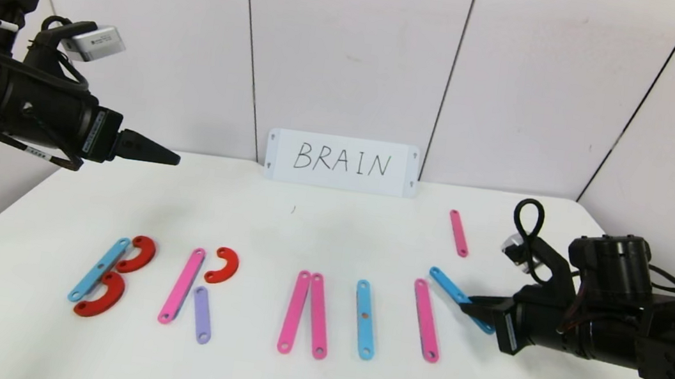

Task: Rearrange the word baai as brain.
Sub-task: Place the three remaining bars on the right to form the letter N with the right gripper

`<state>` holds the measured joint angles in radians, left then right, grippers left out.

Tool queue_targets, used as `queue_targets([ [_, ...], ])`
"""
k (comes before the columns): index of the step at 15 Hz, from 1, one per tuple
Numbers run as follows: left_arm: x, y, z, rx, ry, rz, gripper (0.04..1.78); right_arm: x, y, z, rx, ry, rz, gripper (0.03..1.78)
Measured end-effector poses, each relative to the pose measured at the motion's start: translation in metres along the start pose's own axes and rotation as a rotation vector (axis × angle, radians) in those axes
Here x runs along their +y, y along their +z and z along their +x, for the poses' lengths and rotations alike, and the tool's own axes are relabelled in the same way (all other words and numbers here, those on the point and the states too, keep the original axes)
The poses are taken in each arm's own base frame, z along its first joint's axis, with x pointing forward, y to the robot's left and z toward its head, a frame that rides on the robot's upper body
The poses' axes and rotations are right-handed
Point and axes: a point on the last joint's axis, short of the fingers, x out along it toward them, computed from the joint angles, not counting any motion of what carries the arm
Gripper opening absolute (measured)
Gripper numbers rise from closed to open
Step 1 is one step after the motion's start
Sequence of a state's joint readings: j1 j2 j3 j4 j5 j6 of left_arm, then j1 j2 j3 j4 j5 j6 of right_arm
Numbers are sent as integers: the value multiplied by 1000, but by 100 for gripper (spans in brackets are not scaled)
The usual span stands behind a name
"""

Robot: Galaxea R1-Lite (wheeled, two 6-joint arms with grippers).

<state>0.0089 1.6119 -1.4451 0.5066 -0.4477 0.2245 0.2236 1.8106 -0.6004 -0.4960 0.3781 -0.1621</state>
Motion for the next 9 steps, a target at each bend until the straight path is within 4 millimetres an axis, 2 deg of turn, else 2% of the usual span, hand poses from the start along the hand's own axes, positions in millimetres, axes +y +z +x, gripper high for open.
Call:
queue_targets([
  [9, 0, 0, -1, -2, 0, 1, 173, -5, -6, 3, 24, -7, 12, 27],
])
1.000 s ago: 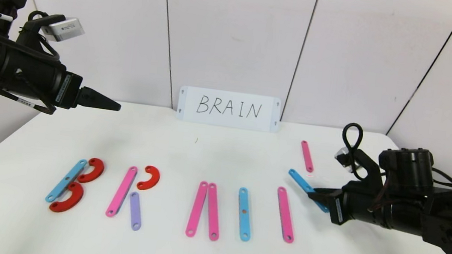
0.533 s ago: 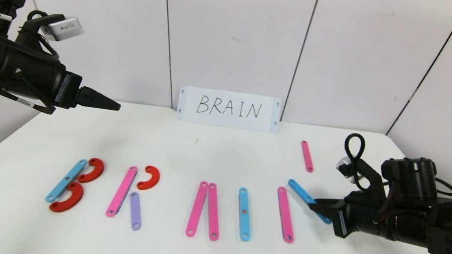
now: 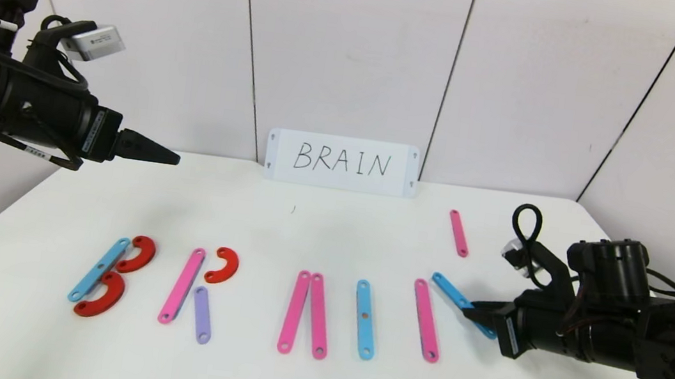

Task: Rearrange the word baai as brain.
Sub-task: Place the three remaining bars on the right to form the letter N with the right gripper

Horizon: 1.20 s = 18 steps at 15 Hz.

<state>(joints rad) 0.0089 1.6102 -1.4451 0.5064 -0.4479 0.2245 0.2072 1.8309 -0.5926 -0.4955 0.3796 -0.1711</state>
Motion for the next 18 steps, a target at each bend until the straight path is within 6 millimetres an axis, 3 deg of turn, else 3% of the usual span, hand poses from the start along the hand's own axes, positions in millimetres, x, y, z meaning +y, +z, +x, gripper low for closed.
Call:
queue_targets([
  [18, -1, 0, -1, -2, -1, 1, 173, -4, -6, 12, 36, 4, 4, 27],
])
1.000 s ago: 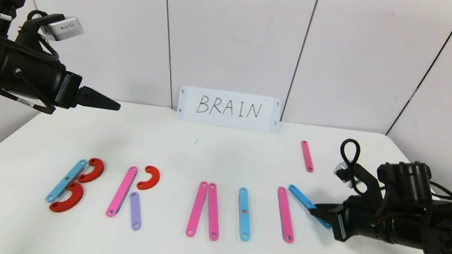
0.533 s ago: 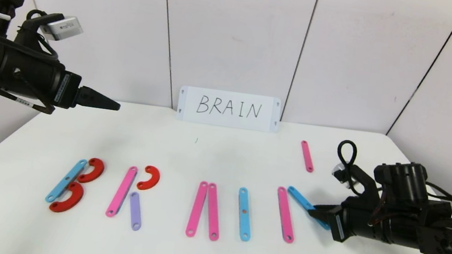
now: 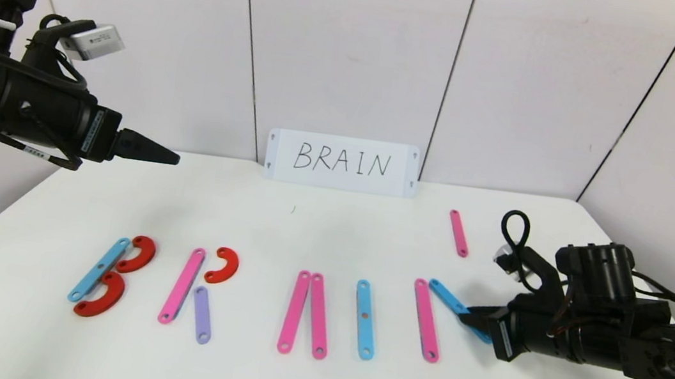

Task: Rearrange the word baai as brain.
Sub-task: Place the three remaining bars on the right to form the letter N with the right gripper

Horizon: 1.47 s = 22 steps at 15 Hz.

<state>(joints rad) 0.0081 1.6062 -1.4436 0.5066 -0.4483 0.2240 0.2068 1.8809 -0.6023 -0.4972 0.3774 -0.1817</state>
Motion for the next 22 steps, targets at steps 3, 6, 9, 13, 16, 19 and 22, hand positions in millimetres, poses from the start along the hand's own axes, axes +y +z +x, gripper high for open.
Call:
queue_targets([
  [3, 0, 0, -1, -2, 0, 1, 173, 0, -1, 1, 5, 0, -11, 27],
  [6, -1, 0, -1, -3, 0, 2, 173, 0, -1, 1, 5, 4, -11, 33],
  [9, -1, 0, -1, -3, 0, 2, 173, 0, -1, 2, 3, 4, -10, 58],
  [13, -1, 0, -1, -1, -3, 2, 173, -2, 0, 0, 0, -1, -7, 125],
  [16, -3, -1, 0, 3, -7, 4, 173, -4, 1, -2, -9, -9, -4, 160],
  [19, -3, -1, 0, 3, -8, 5, 173, -4, 2, -5, -18, -16, 4, 173],
  [22, -4, -1, 0, 4, -9, 5, 173, -3, 7, -4, -30, -15, 8, 174],
])
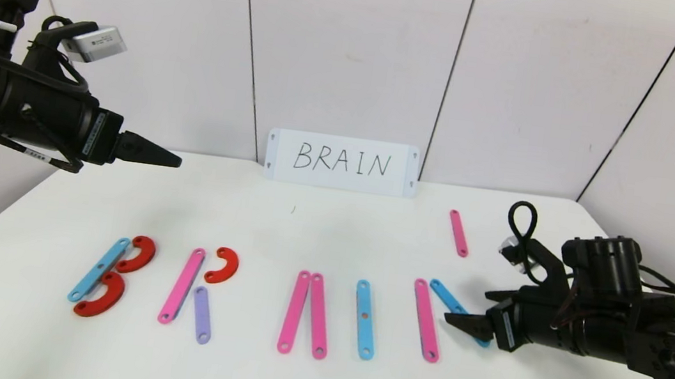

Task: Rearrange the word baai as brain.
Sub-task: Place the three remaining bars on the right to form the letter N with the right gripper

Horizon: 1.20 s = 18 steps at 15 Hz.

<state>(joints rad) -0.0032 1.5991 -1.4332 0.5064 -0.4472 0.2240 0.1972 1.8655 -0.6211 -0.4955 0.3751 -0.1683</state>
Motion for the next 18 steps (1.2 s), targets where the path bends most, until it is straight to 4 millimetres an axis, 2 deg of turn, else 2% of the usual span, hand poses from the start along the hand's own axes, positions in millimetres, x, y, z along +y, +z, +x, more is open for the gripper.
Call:
queue_targets([
  [5, 0, 0, 0, 0, -1, 1, 173, 16, 14, 7, -23, 2, 19, 174],
  [9, -1, 0, 0, 1, -2, 1, 173, 24, 41, 19, -74, -126, 82, 174],
  [13, -2, 0, -2, -4, -2, 3, 173, 17, 57, 39, -100, -314, 117, 174],
  [18, -5, -1, 0, 0, -13, 9, 173, -4, 73, 68, -121, -449, 181, 174],
])
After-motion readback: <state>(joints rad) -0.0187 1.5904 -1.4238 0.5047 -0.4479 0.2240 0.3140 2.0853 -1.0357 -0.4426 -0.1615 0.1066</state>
